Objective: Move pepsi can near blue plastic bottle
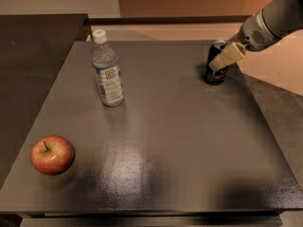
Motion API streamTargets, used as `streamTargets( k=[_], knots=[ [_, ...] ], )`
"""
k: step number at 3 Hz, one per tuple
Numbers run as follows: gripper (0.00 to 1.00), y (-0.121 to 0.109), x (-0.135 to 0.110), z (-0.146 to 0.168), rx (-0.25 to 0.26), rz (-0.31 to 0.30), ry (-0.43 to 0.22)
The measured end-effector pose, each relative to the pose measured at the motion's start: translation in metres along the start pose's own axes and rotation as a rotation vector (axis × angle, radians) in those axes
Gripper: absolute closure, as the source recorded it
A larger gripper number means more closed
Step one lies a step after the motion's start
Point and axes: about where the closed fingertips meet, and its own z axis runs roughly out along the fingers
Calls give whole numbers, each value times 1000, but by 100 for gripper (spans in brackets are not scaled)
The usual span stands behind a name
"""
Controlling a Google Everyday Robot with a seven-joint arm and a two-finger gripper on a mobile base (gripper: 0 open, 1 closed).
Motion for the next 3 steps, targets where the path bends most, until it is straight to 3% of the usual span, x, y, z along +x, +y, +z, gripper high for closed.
streamTargets(
  k=[2,3],
  knots=[
    [85,5,-5,-3,-26,-15,-20],
    [100,27,-27,0,-85,-67,-53]
  ],
)
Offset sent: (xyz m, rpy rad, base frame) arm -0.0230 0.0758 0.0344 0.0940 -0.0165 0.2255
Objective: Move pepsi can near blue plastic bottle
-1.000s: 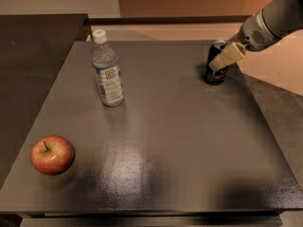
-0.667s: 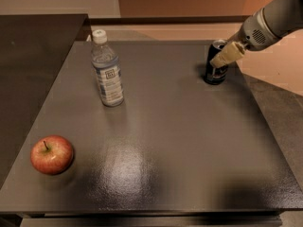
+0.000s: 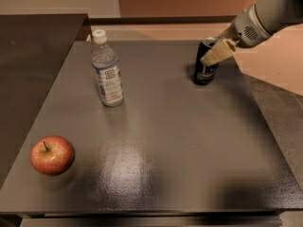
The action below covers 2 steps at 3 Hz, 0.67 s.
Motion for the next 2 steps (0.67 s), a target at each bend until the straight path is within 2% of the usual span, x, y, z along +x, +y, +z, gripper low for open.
streamTargets(
  k=[1,2],
  knots=[
    [100,56,-61,27,-166,-111,-67],
    [100,96,-91,54,-276,-178,-67]
  ],
)
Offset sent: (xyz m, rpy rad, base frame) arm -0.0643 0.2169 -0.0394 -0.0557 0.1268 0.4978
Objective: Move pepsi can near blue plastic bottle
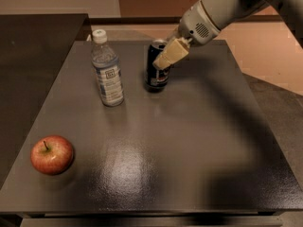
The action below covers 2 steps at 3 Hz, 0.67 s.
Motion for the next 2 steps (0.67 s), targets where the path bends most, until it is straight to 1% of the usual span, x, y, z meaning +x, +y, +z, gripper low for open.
streamTargets(
  k=[1,2],
  knots=[
    [100,15,-16,23,-55,-37,14],
    [100,30,-16,52,-89,-79,75]
  ],
)
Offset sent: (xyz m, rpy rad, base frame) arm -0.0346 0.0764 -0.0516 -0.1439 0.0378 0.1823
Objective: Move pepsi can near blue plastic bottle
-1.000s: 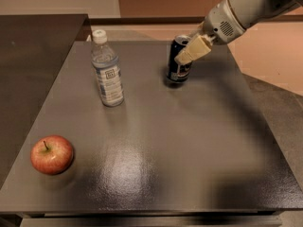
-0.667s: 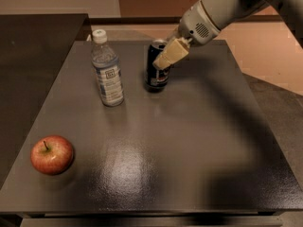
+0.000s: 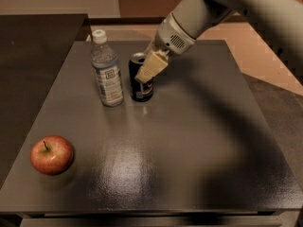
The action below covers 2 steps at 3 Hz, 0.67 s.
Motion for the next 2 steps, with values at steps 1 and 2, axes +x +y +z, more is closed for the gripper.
streamTargets(
  k=[1,2],
  knots=[
    [82,6,0,11,16,-16,38],
    [59,6,-1,10,16,-16,38]
  ],
)
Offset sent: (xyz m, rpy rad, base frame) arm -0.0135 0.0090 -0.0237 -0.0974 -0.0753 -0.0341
